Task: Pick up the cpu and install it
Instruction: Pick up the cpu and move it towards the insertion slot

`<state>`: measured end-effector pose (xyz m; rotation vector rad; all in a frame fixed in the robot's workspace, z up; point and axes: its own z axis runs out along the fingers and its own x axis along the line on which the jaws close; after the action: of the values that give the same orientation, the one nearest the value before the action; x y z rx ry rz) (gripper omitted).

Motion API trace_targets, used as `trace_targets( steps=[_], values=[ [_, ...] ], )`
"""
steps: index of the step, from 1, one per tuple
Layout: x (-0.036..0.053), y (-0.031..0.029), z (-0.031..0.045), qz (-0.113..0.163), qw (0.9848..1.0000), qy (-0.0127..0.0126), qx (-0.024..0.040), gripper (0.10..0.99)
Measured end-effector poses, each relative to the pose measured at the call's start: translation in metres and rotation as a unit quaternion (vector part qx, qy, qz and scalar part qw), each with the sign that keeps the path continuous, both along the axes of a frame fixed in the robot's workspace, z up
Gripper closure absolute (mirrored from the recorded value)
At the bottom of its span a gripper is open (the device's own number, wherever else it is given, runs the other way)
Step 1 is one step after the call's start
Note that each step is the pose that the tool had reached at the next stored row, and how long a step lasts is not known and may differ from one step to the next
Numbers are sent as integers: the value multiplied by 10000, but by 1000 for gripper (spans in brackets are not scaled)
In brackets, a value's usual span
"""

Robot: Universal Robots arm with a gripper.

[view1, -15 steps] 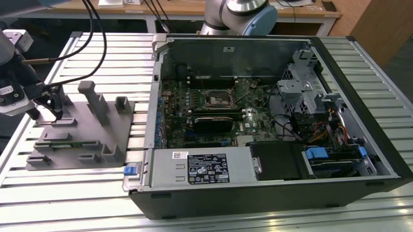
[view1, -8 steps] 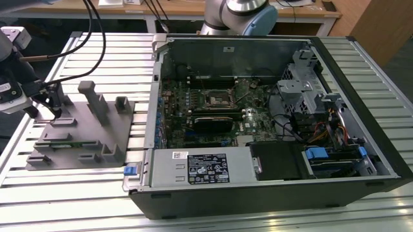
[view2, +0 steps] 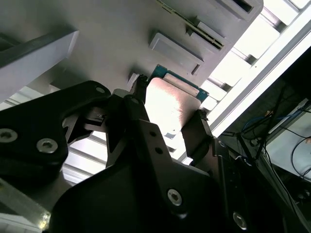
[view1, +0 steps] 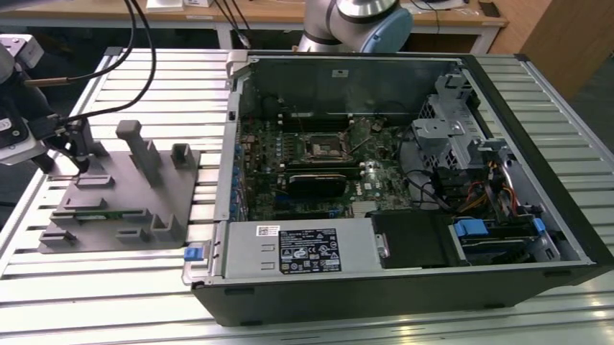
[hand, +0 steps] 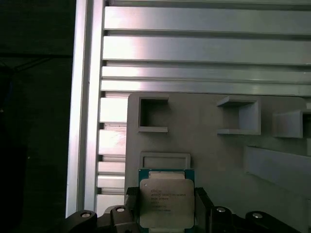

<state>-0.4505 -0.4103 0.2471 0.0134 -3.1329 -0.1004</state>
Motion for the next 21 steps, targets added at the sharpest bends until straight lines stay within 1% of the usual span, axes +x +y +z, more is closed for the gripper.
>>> trace_targets(
  steps=[4, 5, 10, 11, 21],
  values=[
    [0, 1, 33, 0, 10000, -1, 0, 545],
    [0, 1, 57, 0, 10000, 0, 0, 545],
    [0, 1, 92, 0, 10000, 0, 0, 545],
    [0, 2, 129, 0, 10000, 0, 0, 545],
    [0, 5, 213, 0, 10000, 0, 0, 545]
  ],
)
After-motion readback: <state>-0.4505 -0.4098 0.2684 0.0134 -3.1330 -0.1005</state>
